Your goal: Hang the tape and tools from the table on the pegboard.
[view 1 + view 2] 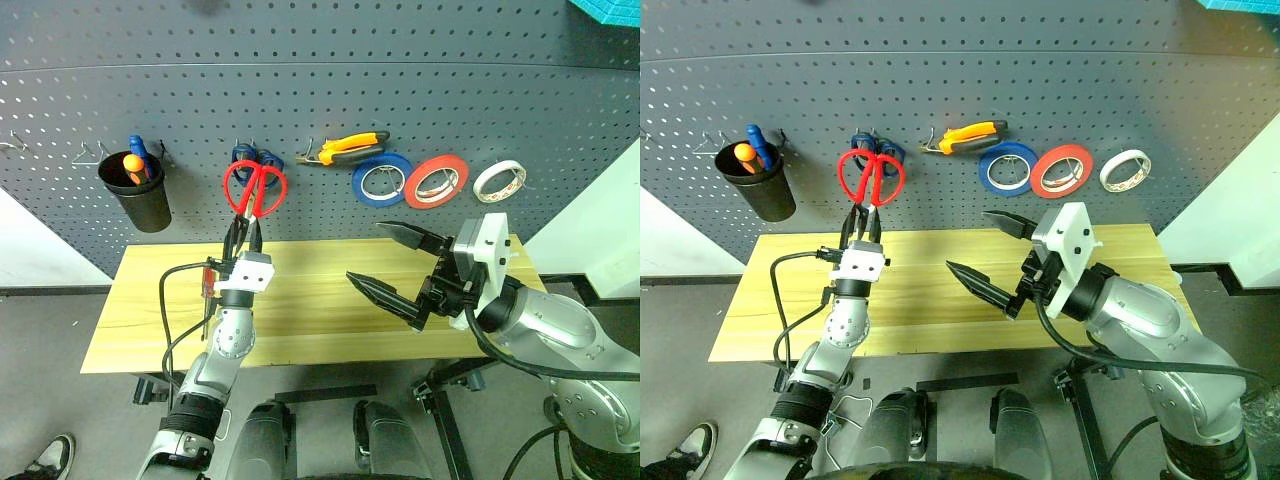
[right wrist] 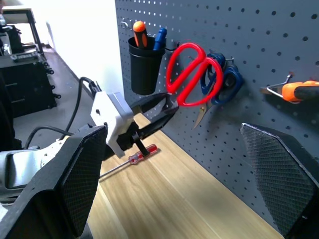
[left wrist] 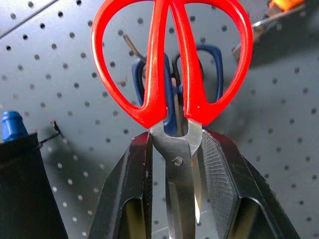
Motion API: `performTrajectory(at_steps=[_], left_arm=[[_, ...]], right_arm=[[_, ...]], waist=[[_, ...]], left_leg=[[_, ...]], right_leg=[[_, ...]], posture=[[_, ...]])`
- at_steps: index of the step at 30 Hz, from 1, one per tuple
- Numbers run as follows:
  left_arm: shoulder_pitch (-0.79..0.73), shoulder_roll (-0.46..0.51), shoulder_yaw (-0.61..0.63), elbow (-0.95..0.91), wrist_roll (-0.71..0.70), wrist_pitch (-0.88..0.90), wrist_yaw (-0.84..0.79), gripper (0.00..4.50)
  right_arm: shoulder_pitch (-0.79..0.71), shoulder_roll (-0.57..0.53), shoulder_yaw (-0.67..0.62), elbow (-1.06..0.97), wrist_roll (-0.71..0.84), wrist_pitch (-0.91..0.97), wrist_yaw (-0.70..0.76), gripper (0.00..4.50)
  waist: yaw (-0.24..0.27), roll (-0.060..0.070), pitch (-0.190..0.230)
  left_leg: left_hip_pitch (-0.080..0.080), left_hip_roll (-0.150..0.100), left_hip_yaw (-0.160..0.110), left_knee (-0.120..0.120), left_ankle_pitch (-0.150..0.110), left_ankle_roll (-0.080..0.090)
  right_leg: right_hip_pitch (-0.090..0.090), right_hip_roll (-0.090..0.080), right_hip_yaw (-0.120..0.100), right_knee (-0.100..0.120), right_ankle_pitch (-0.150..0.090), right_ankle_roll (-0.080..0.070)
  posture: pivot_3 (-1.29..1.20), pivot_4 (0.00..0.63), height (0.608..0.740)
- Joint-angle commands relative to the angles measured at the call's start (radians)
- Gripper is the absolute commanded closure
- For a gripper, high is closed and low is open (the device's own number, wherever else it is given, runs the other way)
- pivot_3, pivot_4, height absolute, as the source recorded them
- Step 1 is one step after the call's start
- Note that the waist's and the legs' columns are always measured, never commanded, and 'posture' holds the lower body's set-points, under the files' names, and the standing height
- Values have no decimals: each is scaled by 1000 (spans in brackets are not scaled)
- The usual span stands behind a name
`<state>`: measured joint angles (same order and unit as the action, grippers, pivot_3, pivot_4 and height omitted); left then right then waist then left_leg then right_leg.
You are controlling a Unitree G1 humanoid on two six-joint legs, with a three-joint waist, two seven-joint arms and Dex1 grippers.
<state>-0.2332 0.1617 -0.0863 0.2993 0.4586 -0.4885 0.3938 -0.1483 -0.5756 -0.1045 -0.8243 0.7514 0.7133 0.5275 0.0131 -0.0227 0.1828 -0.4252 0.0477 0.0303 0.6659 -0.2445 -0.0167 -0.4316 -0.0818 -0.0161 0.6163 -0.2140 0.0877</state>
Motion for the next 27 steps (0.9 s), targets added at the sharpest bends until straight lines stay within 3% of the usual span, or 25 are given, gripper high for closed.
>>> performTrajectory(at_steps=[1,12,27], left_arm=[[-48,3,9,22,-2,-20,23,3421],[-122,-9,2,105,-6,-29,50,3421],[-330,-25,-4,424,-31,-7,95,3421]], right_arm=[[-7,-11,-5,-35,13,-18,-7,0],[-5,-19,-5,-40,14,-16,-21,0],[-5,-29,1,-41,14,-19,-33,0]], waist=[[0,0,-1],[-1,0,-4],[-1,-1,-4]], left_leg=[[0,0,0,0,0,0],[1,0,0,1,0,0],[1,0,0,1,0,0]], right_leg=[[0,0,0,0,0,0],[0,0,0,1,0,0],[1,0,0,1,1,2]], posture=[[-26,123,716],[-34,126,716],[-44,127,716]])
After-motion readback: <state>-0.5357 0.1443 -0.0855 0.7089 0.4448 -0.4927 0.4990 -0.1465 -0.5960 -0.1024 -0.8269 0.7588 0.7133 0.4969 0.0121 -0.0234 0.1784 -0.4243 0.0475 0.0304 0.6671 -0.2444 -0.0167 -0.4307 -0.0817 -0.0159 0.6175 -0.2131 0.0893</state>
